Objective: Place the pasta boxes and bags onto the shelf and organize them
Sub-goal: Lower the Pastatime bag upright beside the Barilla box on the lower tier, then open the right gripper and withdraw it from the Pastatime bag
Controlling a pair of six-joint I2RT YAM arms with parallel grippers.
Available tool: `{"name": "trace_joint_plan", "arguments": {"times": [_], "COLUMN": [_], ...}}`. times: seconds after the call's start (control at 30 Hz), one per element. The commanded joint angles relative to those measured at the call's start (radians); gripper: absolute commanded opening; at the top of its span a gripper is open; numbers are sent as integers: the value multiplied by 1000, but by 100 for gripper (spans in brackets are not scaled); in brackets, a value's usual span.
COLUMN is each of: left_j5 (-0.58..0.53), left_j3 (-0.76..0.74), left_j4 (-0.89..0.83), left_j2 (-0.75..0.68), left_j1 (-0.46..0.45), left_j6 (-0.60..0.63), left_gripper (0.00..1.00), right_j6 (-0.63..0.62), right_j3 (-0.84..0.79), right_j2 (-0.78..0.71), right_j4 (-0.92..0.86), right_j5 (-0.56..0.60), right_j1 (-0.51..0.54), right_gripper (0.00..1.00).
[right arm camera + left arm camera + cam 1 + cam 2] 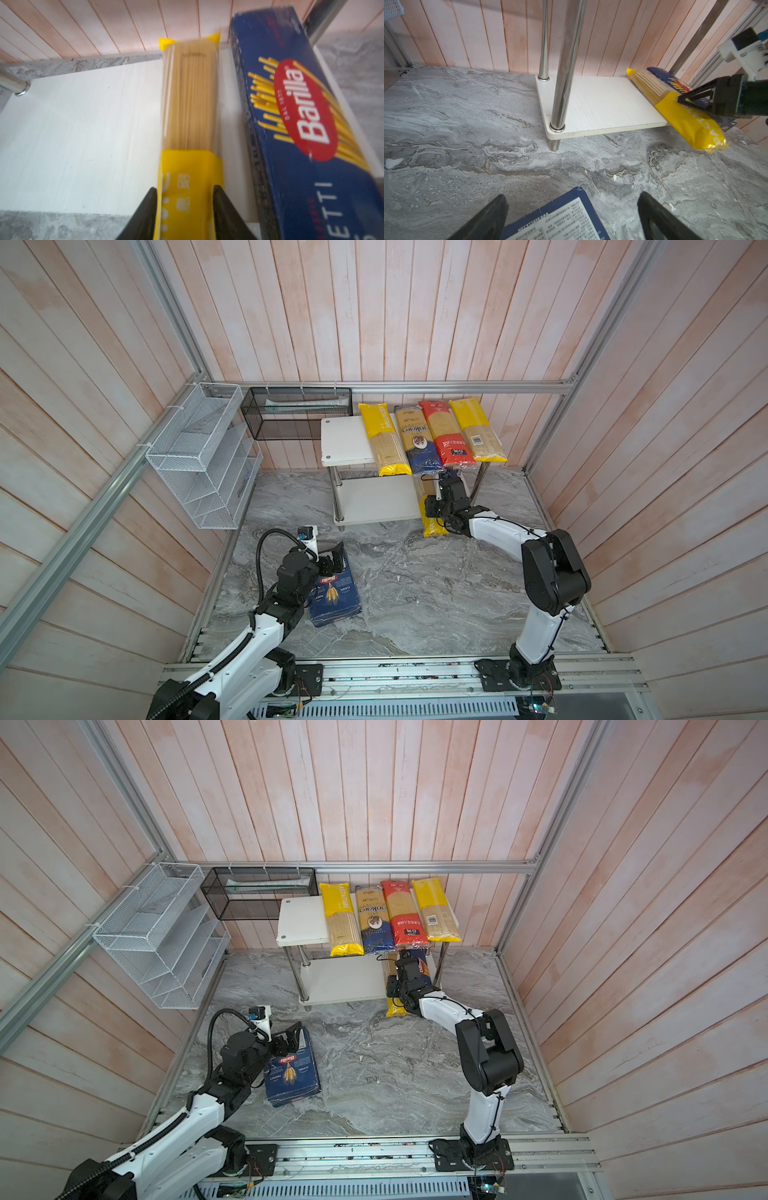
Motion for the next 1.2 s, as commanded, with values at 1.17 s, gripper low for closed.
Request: {"name": "trace_joint_plan", "arguments": {"times": [1.17], "left_j5": [-96], "left_j3": [211], "left_j4": [-372], "left_j2": [-24], "left_j1": [4], "left_j6": [-158], "left_gripper": [99], "right_j6": [133], "right_j3": [-766], "right_j2": [-799], "right_j4": [128], "right_j5": [-122], "right_j1": [335], "right_gripper": [63]}}
